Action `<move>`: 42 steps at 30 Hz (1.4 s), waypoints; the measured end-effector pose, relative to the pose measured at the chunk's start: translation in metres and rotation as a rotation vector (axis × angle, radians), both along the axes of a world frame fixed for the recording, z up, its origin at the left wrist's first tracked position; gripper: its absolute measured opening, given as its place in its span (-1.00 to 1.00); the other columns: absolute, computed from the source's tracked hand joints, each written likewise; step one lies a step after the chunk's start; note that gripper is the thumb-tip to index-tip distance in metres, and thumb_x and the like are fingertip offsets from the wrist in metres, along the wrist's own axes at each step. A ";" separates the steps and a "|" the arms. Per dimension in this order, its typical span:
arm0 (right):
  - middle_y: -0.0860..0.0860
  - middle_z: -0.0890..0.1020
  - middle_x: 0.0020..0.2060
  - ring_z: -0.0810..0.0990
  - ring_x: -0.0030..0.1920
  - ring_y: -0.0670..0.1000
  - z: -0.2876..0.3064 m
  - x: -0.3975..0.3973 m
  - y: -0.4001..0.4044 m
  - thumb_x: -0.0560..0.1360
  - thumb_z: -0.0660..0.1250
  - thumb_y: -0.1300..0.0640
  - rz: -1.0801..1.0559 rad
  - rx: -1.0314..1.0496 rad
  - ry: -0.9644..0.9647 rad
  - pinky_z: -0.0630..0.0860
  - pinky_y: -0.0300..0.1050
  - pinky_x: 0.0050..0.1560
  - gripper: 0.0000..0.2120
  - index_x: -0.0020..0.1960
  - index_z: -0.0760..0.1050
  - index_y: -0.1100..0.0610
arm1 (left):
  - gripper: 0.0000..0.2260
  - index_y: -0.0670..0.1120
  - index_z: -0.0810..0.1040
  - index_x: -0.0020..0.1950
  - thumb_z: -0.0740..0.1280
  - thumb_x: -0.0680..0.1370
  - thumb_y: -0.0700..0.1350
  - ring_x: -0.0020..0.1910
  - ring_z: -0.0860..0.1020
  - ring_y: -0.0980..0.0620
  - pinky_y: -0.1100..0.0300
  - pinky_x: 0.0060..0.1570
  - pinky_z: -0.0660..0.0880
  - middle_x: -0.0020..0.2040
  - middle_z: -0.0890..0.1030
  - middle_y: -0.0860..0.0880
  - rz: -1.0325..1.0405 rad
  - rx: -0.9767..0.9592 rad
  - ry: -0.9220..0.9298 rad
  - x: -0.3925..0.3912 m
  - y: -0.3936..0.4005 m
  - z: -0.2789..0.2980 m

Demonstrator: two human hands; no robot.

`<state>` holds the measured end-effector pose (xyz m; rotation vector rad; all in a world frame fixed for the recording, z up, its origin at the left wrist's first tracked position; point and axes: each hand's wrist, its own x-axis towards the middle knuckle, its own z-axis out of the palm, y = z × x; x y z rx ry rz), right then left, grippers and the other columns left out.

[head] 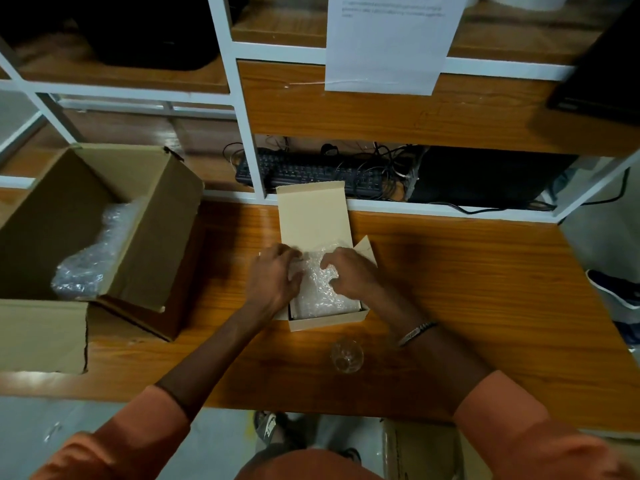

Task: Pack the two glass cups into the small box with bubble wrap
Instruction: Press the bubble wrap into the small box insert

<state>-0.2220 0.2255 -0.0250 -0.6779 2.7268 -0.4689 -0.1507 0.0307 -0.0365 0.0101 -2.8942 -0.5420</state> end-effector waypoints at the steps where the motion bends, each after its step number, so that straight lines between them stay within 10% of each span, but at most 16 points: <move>1: -0.02 0.58 0.23 0.53 0.27 0.09 -0.001 0.004 -0.001 0.43 0.51 0.25 0.070 0.050 0.061 0.59 0.07 0.11 -0.49 0.32 0.56 -0.09 | -0.55 -0.05 0.60 0.38 0.48 0.51 0.02 0.30 0.55 -0.14 -0.07 0.24 0.49 0.34 0.58 -0.10 -0.050 -0.078 -0.046 -0.001 0.005 0.001; 12: 0.17 0.26 0.57 0.28 0.55 0.23 -0.004 0.012 0.003 0.52 0.40 0.26 0.239 0.346 -0.089 0.41 0.15 0.44 -0.25 0.64 0.20 0.00 | -0.28 -0.26 0.16 0.64 0.17 0.67 0.23 0.57 0.30 -0.23 -0.10 0.53 0.26 0.59 0.30 -0.25 -0.337 -0.716 -0.382 -0.009 0.015 -0.024; 22: 0.18 0.25 0.58 0.31 0.55 0.22 -0.024 0.009 0.001 0.48 0.48 0.30 0.223 0.267 -0.188 0.47 0.07 0.41 -0.15 0.66 0.17 0.01 | -0.17 -0.32 0.16 0.64 0.14 0.65 0.34 0.65 0.11 -0.28 -0.17 0.62 0.00 0.64 0.22 -0.29 -0.380 -0.855 -0.443 -0.013 0.013 -0.029; 32: 0.08 0.58 0.33 0.57 0.30 0.17 0.001 0.000 0.001 0.46 0.47 0.31 0.151 0.152 0.030 0.60 0.11 0.16 -0.42 0.44 0.51 0.02 | -0.59 -0.10 0.58 0.35 0.31 0.60 0.11 0.37 0.43 -0.15 -0.09 0.37 0.33 0.40 0.51 -0.17 -0.314 -0.766 -0.322 -0.019 0.018 0.014; 42: 0.13 0.51 0.29 0.52 0.32 0.17 -0.003 0.004 0.007 0.49 0.41 0.34 0.253 0.399 0.063 0.56 0.04 0.10 -0.56 0.34 0.51 0.12 | -0.30 -0.19 0.40 0.54 0.37 0.57 0.25 0.55 0.34 -0.17 -0.06 0.54 0.24 0.55 0.40 -0.21 -0.378 -0.820 -0.461 -0.021 0.013 -0.013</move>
